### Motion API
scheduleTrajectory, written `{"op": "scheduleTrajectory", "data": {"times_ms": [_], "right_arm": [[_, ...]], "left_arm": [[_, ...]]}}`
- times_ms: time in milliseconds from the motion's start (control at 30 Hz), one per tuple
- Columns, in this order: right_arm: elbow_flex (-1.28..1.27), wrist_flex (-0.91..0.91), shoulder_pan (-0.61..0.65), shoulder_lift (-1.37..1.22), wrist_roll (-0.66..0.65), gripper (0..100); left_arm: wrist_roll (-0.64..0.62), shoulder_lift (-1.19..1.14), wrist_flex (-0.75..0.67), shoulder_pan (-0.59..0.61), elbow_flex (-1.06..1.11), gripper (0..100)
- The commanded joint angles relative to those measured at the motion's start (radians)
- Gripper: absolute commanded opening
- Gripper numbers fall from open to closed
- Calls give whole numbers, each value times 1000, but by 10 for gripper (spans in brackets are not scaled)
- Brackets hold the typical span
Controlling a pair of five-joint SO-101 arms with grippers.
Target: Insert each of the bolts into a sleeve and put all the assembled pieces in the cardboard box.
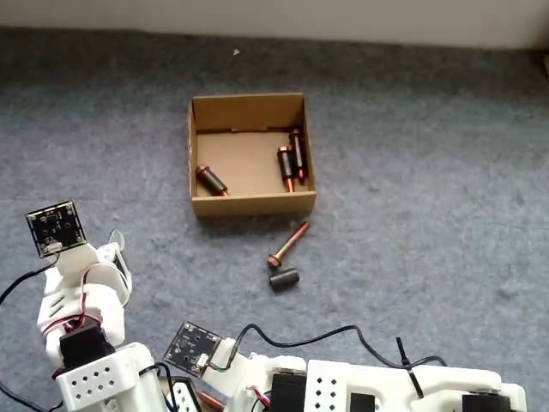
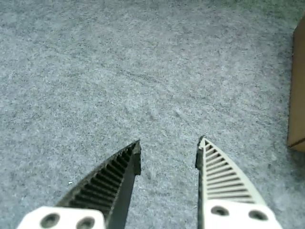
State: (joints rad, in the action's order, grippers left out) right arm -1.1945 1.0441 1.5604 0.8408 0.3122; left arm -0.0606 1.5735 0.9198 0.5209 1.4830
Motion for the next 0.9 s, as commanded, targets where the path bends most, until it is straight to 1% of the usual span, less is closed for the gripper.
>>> {"op": "scheduleTrajectory", "data": {"times_ms": [0, 133, 300, 500, 633, 733, 867], "right_arm": [[10, -13, 10, 10, 72, 180], [10, -12, 33, -27, 98, 180], [48, -5, 48, -196, 180, 180], [202, 111, 48, -334, 198, 180], [251, 179, 39, -328, 196, 180], [269, 231, -16, -280, 192, 180], [305, 272, -171, -151, 180, 180]], "left_arm": [[-11, -2, -21, 8, -13, 213], [-11, -1, -21, 8, -13, 213], [-11, 1, -21, 8, -13, 213], [-11, 1, -21, 8, -13, 213], [-11, 1, -21, 8, -12, 213], [-11, 1, -20, 5, -8, 213], [-11, 2, -18, 4, -8, 213]]}}
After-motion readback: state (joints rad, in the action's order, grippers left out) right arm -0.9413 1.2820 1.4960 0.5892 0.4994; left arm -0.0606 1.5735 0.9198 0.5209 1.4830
